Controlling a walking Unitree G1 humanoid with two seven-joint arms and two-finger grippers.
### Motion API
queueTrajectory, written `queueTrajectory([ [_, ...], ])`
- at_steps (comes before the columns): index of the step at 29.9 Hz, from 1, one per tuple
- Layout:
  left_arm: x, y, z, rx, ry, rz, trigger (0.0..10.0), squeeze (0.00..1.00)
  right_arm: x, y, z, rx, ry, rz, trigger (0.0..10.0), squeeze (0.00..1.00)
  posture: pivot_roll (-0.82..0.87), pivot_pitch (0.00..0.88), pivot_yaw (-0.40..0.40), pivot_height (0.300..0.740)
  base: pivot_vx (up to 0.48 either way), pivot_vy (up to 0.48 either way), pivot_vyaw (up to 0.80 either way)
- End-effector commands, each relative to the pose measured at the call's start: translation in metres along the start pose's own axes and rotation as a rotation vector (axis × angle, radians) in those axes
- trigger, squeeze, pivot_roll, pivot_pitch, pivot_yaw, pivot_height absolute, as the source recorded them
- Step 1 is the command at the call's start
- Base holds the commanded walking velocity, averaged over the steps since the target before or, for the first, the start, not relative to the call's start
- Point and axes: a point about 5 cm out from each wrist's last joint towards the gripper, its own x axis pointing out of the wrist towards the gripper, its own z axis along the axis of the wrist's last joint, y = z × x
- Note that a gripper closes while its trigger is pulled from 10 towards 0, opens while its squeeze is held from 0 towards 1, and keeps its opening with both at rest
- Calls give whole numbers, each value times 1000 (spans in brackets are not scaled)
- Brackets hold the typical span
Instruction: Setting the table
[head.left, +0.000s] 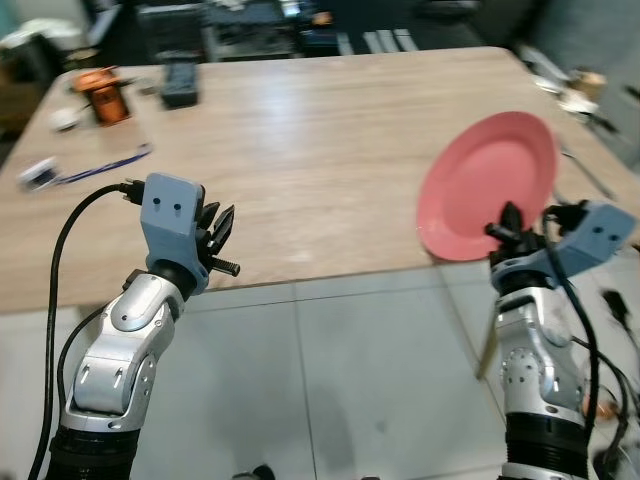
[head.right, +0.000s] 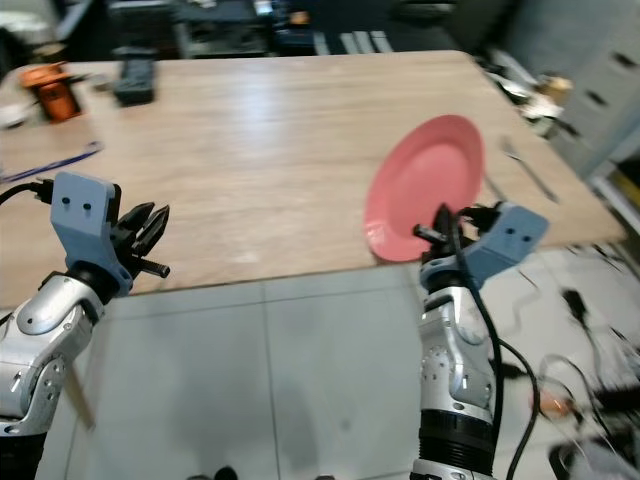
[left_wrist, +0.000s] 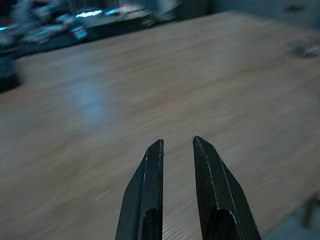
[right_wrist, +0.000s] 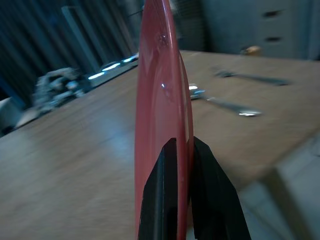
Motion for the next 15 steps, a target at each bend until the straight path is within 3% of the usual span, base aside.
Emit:
queueTrajectory([
  [1, -2, 2, -5, 6, 18, 14, 10000, 0, 0, 11, -1, 3, -4, 38, 10000, 0, 23, 65, 79, 740, 0, 0, 0],
  [7, -3, 4, -4, 5, 13, 30, 10000, 0, 1, 23, -6, 8, 13, 73, 10000, 0, 28, 67, 72, 740, 0, 0, 0],
  [15, -2, 3, -4, 1, 9, 25, 10000, 0, 3, 21, -5, 15, 20, 65, 10000, 0, 23, 66, 71, 740, 0, 0, -759],
])
